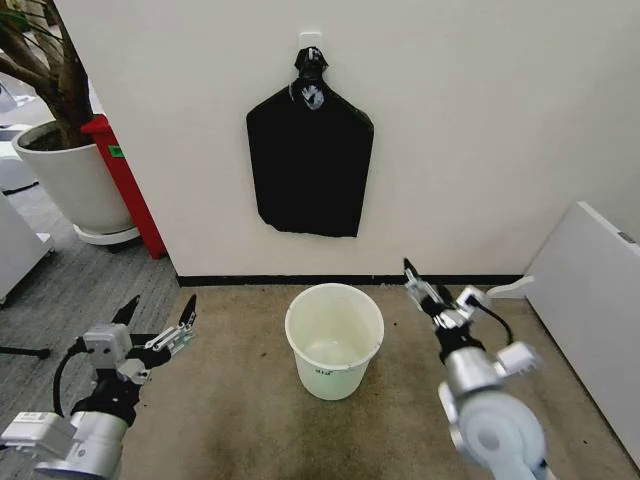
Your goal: Place the garbage bag over the trash bin.
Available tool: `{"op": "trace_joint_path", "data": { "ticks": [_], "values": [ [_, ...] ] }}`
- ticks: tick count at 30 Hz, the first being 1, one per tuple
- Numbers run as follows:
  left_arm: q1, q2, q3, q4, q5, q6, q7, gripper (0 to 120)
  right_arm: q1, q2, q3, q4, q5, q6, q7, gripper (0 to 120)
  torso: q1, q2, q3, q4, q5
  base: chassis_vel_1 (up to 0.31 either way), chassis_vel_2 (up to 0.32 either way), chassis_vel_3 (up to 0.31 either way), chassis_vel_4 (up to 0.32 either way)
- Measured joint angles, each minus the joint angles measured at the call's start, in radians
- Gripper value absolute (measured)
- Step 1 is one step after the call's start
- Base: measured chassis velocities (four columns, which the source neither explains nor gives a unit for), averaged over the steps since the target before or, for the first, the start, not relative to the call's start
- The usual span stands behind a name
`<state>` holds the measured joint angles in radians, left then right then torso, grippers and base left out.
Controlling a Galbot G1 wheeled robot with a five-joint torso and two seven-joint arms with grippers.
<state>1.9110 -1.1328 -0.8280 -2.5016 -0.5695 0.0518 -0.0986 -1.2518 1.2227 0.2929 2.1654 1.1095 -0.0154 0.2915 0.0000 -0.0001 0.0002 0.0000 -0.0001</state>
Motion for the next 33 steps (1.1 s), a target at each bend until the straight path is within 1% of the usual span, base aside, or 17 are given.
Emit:
{"op": "trace_joint_path", "data": {
  "ticks": [3,5,6,7,11,16,19,23,27,31,33],
  "values": [
    [0.011,-0.001,-0.009,0.0,0.001,0.0,0.0,100,0.139,0.009,-0.054,-0.068,0.09,0.012,0.027,100,0.0,0.0,0.0,0.0001,-0.0001,0.0,0.0,0.0,0.0],
    [0.023,-0.005,-0.016,0.001,0.002,0.0,0.0,100,0.22,0.031,-0.083,-0.121,0.136,0.019,0.034,100,0.0,0.0,0.0,0.0,-0.0001,0.0,0.0,0.0,0.0],
    [0.03,-0.006,-0.02,0.001,0.003,-0.002,0.0,100,0.252,0.043,-0.094,-0.146,0.152,0.023,0.035,100,0.0,0.0,0.0,0.0,-0.0001,0.0,0.0,0.0,0.0],
    [0.03,-0.006,-0.02,0.001,0.003,-0.002,0.0,100,0.252,0.043,-0.094,-0.146,0.152,0.023,0.035,100,0.0,0.0,0.0,0.0,-0.0001,0.0,0.0,0.0,0.0],
    [0.063,-0.01,-0.04,0.001,0.003,-0.012,-0.001,100,0.406,0.126,-0.133,-0.265,0.197,0.036,0.037,100,0.0,0.0,0.0,0.0,-0.0001,0.0,0.0,0.0,0.0],
    [0.076,-0.011,-0.048,0.001,0.003,-0.016,-0.001,100,0.482,0.166,-0.148,-0.324,0.208,0.038,0.037,100,0.0,0.0,0.0,0.0,-0.0002,0.0,0.0,0.0,0.0],
    [0.094,-0.02,-0.059,0.001,0.003,-0.02,-0.001,100,0.603,0.234,-0.174,-0.439,0.212,0.051,0.038,100,0.0,0.0,0.0,0.0001,-0.0004,0.0,0.0,0.0,0.0],
    [0.102,-0.026,-0.064,0.001,0.003,-0.023,-0.001,100,0.648,0.262,-0.183,-0.484,0.21,0.063,0.04,100,0.0,0.0,0.0,0.0002,-0.0005,0.0,0.0,0.0,0.0],
    [0.123,-0.044,-0.08,0.001,0.005,-0.032,0.0,100,0.758,0.334,-0.189,-0.604,0.226,0.073,0.06,100,0.0,0.0,0.0,0.0001,-0.0003,0.0,0.0,0.0,0.0],
    [0.134,-0.051,-0.091,0.001,0.006,-0.036,0.0,100,0.819,0.357,-0.194,-0.655,0.251,0.073,0.061,100,0.0,0.0,0.0,0.0,-0.0001,0.0,0.0,0.0,0.0],
    [0.141,-0.055,-0.099,0.001,0.006,-0.038,0.001,100,0.903,0.384,-0.19,-0.725,0.276,0.062,0.047,100,0.0,0.0,0.0,0.0,-0.0001,0.0,0.0,0.0,0.0]
  ]
}}
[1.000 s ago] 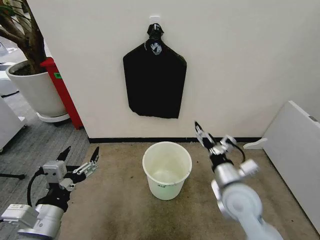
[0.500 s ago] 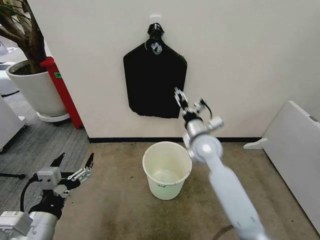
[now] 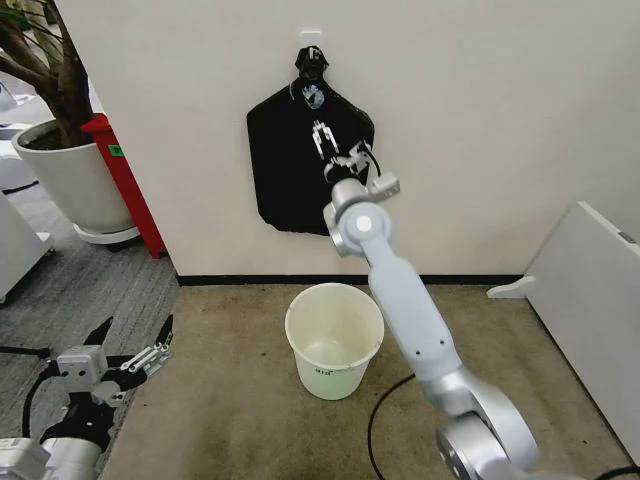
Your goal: Place the garbage bag over the trash bin.
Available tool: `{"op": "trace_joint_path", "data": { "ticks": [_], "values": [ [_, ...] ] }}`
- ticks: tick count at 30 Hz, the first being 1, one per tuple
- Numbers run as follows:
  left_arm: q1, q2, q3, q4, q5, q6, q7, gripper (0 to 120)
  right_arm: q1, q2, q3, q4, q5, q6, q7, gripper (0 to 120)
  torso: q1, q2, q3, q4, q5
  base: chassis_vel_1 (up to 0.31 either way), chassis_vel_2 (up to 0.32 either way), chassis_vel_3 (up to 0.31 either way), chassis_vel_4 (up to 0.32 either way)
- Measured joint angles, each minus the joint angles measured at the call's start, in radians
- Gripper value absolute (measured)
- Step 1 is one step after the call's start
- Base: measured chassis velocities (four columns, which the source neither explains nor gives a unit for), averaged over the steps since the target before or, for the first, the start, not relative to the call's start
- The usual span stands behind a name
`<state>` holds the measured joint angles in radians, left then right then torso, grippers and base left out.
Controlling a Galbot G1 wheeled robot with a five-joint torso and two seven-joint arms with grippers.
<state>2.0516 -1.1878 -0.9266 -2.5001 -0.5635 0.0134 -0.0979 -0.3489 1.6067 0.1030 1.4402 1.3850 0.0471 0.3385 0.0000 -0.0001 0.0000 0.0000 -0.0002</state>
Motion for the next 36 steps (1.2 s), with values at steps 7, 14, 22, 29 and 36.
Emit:
{"op": "trace_joint_path", "data": {
  "ticks": [7,14,22,29,36],
  "values": [
    [0.004,-0.013,-0.002,0.0,0.002,0.0,0.001,100,0.101,0.001,0.001,-0.095,0.008,-0.026,-0.036,100,0.0,0.0,0.0,0.0,0.0002,0.0,0.0,0.0,0.0],
    [0.001,-0.014,-0.005,0.0,0.002,0.0,0.001,100,0.16,0.001,-0.003,-0.17,0.001,-0.047,-0.066,100,0.0,0.0,0.0,-0.0003,0.0002,0.0,0.0,0.0,0.0],
    [-0.008,-0.012,-0.001,0.0,0.001,0.0,0.001,100,0.215,0.006,-0.009,-0.258,-0.008,-0.057,-0.095,100,0.0,0.0,0.0,0.0001,0.0002,0.0,0.0,0.0,0.0],
    [-0.017,-0.011,0.004,0.0,0.0,0.001,0.001,100,0.252,0.004,0.008,-0.319,-0.024,-0.057,-0.1,100,0.0,0.0,0.0,-0.0001,0.0001,0.0,0.0,0.0,0.0],
    [-0.026,-0.011,0.009,0.0,0.0,0.003,0.001,100,0.277,0.003,0.018,-0.345,-0.023,-0.058,-0.091,100,0.0,0.0,0.0,-0.0001,0.0002,0.0,0.0,0.0,0.0]
  ]
}}
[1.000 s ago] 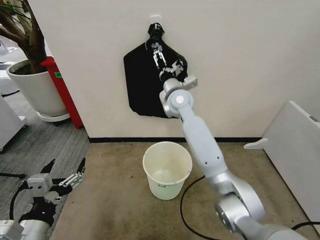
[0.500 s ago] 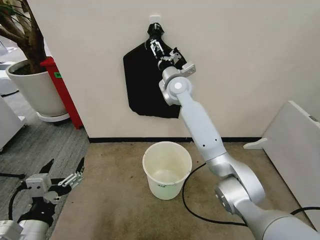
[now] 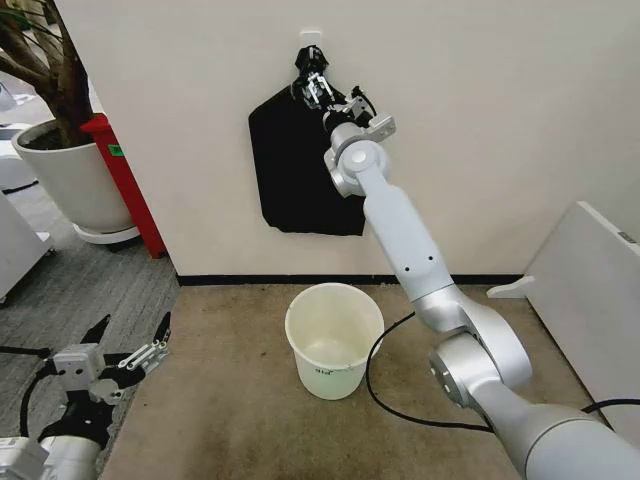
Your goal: Place the garbage bag over the trash bin.
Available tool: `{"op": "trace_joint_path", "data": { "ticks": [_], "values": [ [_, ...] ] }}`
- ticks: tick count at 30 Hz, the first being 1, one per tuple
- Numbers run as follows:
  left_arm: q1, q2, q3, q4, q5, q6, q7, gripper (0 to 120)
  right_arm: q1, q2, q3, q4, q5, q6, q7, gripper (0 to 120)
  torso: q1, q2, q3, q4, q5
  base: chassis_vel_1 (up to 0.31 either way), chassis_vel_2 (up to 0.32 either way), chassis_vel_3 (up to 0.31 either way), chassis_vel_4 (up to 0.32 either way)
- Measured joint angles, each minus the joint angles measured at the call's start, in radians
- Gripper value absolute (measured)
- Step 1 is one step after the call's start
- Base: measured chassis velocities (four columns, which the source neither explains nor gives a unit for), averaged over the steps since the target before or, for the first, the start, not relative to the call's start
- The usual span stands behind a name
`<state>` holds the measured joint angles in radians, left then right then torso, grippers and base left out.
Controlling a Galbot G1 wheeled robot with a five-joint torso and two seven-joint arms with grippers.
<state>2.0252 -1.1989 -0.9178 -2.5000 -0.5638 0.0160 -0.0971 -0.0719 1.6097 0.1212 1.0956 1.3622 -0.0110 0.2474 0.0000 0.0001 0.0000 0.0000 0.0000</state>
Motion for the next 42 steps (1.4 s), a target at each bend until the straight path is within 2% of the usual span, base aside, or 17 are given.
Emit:
{"op": "trace_joint_path", "data": {
  "ticks": [7,10,11,17,19,25,28,33,42],
  "values": [
    [-0.009,-0.001,0.009,0.0,0.001,0.0,0.0,100,0.003,-0.001,-0.02,0.023,0.01,0.001,0.027,97,0.0,0.0,0.0,0.0,0.0,0.0,0.0,0.0,0.0],
    [-0.015,-0.001,0.01,0.0,0.001,0.0,0.0,100,-0.01,-0.001,-0.04,0.038,0.014,0.006,0.044,84,0.0,0.0,0.0,0.0002,0.0,0.0,0.0,0.0,0.0],
    [-0.015,-0.001,0.01,0.0,0.001,0.0,0.0,100,-0.01,-0.001,-0.04,0.038,0.014,0.006,0.044,84,0.0,0.0,0.0,0.0002,0.0,0.0,0.0,0.0,0.0],
    [-0.02,-0.003,0.012,0.0,0.001,0.001,0.0,100,-0.018,-0.001,-0.055,0.047,0.014,0.012,0.067,57,0.0,0.0,0.0,0.0001,-0.0001,0.0,0.0,0.0,0.0],
    [-0.021,-0.003,0.012,0.0,0.001,0.001,0.0,100,-0.018,-0.001,-0.055,0.047,0.014,0.013,0.07,54,0.0,0.0,0.0,0.0001,0.0,0.0,0.0,0.0,0.0],
    [-0.024,-0.007,0.013,0.0,0.003,0.001,-0.001,100,-0.018,-0.001,-0.055,0.046,0.018,0.017,0.09,29,0.0,0.0,0.0,0.0,-0.0001,0.0,0.0,0.0,0.0],
    [-0.025,-0.008,0.013,0.0,0.004,0.001,-0.001,100,-0.018,-0.001,-0.055,0.047,0.022,0.017,0.094,23,0.0,0.0,0.0,0.0,0.0,0.0,0.0,0.0,0.0],
    [-0.028,-0.008,0.013,0.0,0.005,-0.001,-0.001,100,-0.022,-0.002,-0.056,0.073,0.053,0.022,0.143,0,0.0,0.0,0.0,0.0,0.0,0.0,0.0,0.0,0.0],
    [-0.032,-0.012,0.02,0.0,0.012,-0.004,0.0,100,-0.05,-0.002,-0.071,0.123,0.085,0.033,0.219,0,0.0,0.0,0.0,0.0,0.0,0.0,0.0,0.0,0.0]
  ]
}}
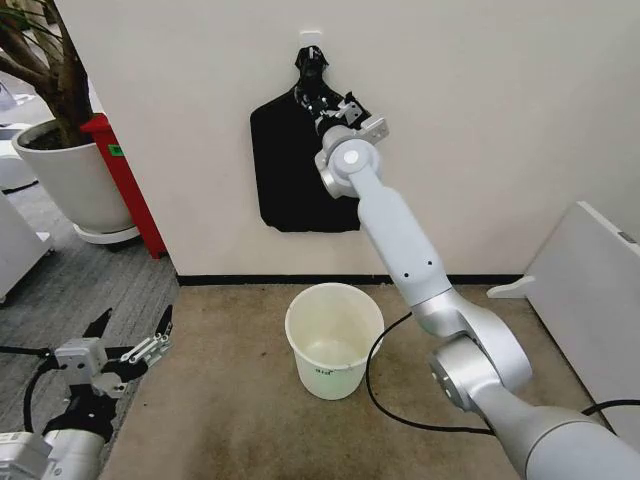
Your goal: Place the garbage bag over the trash bin.
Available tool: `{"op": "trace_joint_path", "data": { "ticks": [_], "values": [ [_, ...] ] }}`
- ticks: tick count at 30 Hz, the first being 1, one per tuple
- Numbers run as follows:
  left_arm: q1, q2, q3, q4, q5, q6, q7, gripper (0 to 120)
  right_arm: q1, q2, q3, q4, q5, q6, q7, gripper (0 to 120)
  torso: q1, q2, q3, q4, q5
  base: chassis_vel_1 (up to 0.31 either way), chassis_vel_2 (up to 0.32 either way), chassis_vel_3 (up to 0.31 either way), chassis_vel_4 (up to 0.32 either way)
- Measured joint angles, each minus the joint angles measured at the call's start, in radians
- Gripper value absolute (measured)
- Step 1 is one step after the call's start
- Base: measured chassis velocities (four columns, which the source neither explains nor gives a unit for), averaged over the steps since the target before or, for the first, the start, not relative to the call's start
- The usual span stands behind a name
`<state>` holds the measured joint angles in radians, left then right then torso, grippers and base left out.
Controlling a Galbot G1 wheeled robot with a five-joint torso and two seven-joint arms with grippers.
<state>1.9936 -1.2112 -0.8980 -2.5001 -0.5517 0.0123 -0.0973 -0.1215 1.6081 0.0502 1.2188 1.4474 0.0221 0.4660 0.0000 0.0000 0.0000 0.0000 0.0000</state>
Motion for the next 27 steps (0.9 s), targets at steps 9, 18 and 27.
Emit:
{"op": "trace_joint_path", "data": {
  "ticks": [9,18,27],
  "values": [
    [-0.001,-0.004,0.011,0.0,0.011,-0.007,0.002,100,-0.054,0.0,-0.032,0.097,0.044,0.012,0.069,0,0.0,0.0,0.0,0.0,0.0,0.0,0.0,0.0,0.0],
    [-0.002,-0.007,0.021,0.0,0.018,-0.011,0.004,100,-0.177,0.0,-0.08,0.204,0.05,0.033,0.102,0,0.0,0.0,0.0,0.0001,-0.0001,0.0,0.0,0.0,0.0],
    [0.005,-0.009,0.027,0.0,0.024,-0.016,0.005,100,-0.333,-0.019,-0.106,0.308,0.047,0.046,0.119,0,0.0,0.0,0.0,0.0,0.0,0.0,0.0,0.0,0.0]
  ]
}}
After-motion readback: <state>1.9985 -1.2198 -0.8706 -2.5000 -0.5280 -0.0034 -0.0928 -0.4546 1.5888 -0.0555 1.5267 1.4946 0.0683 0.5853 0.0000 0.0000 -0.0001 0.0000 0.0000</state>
